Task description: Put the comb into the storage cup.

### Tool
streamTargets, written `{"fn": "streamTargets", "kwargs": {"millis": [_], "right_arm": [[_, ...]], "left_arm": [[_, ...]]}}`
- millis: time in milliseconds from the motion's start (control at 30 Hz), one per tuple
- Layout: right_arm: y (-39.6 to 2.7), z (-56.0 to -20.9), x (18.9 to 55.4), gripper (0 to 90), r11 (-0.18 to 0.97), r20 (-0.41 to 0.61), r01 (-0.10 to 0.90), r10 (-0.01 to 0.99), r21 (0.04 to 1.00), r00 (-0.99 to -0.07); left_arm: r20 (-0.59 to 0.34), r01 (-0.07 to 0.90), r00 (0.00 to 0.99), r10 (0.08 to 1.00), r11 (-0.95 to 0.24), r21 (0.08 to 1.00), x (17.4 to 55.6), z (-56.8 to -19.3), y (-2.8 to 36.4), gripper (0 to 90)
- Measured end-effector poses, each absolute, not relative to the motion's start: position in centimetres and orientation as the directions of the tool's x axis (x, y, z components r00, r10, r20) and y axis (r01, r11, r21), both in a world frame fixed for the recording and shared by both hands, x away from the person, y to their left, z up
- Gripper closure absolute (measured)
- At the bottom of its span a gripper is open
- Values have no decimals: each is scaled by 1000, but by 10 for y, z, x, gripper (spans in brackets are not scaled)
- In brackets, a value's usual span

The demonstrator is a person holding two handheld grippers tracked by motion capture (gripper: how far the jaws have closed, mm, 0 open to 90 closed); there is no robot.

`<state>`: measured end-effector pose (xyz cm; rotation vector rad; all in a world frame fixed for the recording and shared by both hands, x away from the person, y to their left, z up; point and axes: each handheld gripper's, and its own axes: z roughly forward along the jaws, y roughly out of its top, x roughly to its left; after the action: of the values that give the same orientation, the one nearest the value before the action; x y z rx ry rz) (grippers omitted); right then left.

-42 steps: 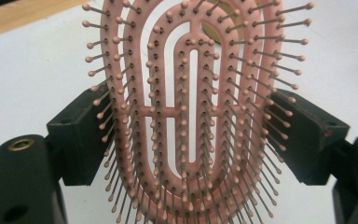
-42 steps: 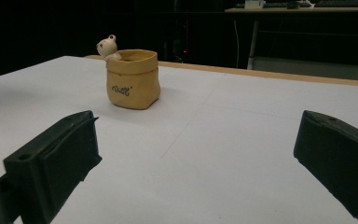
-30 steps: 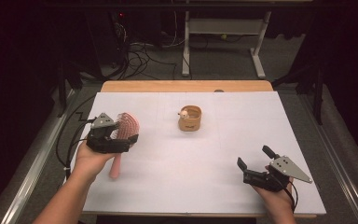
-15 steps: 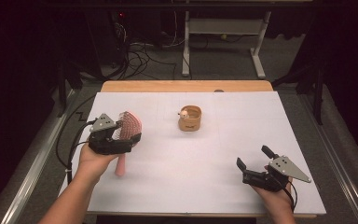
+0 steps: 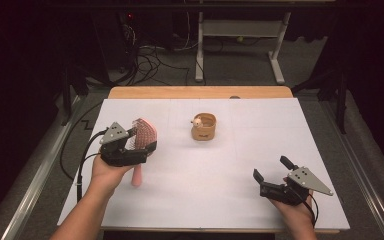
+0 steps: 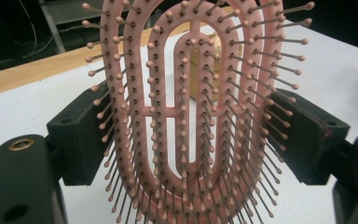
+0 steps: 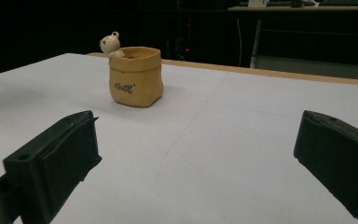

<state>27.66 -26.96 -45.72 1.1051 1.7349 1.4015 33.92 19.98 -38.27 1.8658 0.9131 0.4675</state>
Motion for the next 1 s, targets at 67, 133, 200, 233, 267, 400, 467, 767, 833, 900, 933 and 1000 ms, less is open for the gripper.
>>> {"fn": "streamTargets", "kwargs": {"millis": [67,133,200,233,267,400,467,767,833,900,933,1000], "right_arm": [[-269,-457,277,5,79,24,213,897,974,-442],[-269,-458,277,5,78,25,215,897,973,-441],[-269,-457,276,5,77,27,217,898,973,-440],[-269,-457,276,5,79,23,213,898,974,-440],[-269,-457,276,5,80,22,212,898,974,-439],[-268,-456,275,5,85,16,208,898,974,-441],[-267,-456,275,5,88,13,207,898,974,-440],[-267,-455,274,5,91,4,201,902,975,-431],[-267,-455,274,5,90,6,205,904,975,-428],[-267,-455,274,5,88,8,205,905,975,-425],[-266,-455,274,5,88,8,205,905,975,-425],[-265,-455,274,5,88,8,205,904,975,-428]], "left_arm": [[-74,378,647,759,-235,896,339,-383,199,199],[-83,375,655,751,-228,899,340,-384,197,199],[-82,367,655,751,-222,903,340,-385,195,199],[-80,363,657,749,-222,905,340,-385,194,199],[-82,360,660,747,-219,907,341,-385,194,199],[-77,336,660,747,-202,920,341,-385,193,199],[-86,328,664,742,-186,926,340,-385,193,199],[-71,275,673,736,-160,948,333,-382,192,199],[-64,263,679,732,-161,951,330,-381,191,199],[-51,252,680,732,-168,953,328,-381,190,199],[-50,246,683,729,-165,955,326,-381,189,199],[-42,237,690,723,-170,957,323,-380,187,199]]}}
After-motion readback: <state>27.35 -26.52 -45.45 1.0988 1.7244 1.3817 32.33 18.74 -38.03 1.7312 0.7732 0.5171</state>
